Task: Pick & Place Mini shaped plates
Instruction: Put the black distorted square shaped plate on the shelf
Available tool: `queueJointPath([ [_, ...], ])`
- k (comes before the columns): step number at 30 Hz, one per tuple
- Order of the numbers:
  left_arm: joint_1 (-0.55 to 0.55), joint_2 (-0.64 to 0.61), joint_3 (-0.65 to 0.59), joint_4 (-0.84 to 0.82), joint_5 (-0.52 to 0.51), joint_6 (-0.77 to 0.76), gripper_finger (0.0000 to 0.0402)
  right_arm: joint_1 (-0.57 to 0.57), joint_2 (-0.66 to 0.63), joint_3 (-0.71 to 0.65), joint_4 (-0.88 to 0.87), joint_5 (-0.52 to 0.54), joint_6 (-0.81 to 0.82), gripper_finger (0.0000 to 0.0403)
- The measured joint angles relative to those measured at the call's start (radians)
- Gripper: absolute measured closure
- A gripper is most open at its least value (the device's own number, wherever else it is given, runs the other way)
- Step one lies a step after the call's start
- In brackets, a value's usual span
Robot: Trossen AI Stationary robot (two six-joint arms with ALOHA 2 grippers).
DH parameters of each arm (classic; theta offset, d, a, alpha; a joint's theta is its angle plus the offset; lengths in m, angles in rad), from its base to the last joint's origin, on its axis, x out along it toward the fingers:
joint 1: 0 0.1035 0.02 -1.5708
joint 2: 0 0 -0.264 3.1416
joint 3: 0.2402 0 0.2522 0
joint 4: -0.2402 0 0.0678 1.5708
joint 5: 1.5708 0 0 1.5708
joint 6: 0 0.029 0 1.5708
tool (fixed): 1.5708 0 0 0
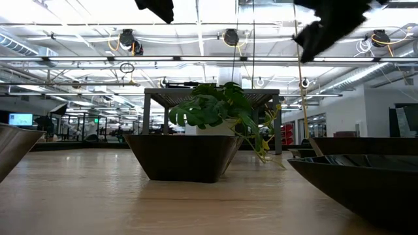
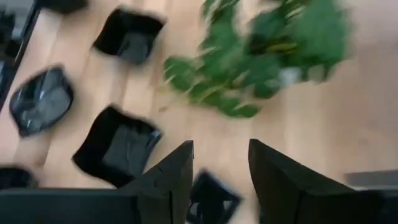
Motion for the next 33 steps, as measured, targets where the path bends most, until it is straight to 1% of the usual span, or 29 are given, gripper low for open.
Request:
queueJointPath([
  [3, 0.0, 0.0, 0.0, -0.014, 0.0, 0.0, 0.0243, 0.053, 0.011, -0.086, 0.083, 0.077, 0.01, 0.0253],
  [8, 0.001, 0.0, 0.0, -0.043, 0.002, -0.003, 0.0243, 0.092, 0.027, -0.198, 0.189, 0.189, -0.015, 0.0258],
  [12, 0.001, 0.0, 0.0, -0.016, 0.001, 0.0, 0.0243, 0.105, 0.027, -0.258, 0.205, 0.201, -0.014, 0.0259],
  [16, -0.002, 0.0, -0.021, -0.003, 0.016, 0.011, 0.0243, 0.121, 0.026, -0.296, 0.237, 0.202, 0.031, 0.0259],
  [18, -0.011, 0.0, -0.055, -0.012, 0.058, 0.037, 0.0243, 0.125, 0.027, -0.309, 0.272, 0.204, 0.062, 0.026],
  [22, -0.044, 0.0, -0.147, 0.005, 0.213, 0.057, 0.0243, 0.124, 0.026, -0.319, 0.36, 0.206, 0.07, 0.026],
  [24, -0.063, 0.0, -0.198, 0.031, 0.269, 0.031, 0.0243, 0.124, 0.026, -0.32, 0.414, 0.206, 0.044, 0.0261],
  [26, -0.084, 0.0, -0.232, 0.054, 0.295, -0.01, 0.0243, 0.124, 0.026, -0.32, 0.473, 0.206, 0.003, 0.0261],
  [28, -0.106, 0.0, -0.254, 0.076, 0.296, -0.066, 0.0243, 0.124, 0.026, -0.32, 0.53, 0.206, -0.031, 0.0261],
  [33, -0.143, 0.0, -0.311, 0.195, 0.299, -0.283, 0.0243, 0.124, 0.026, -0.32, 0.637, 0.203, -0.051, 0.0261],
])
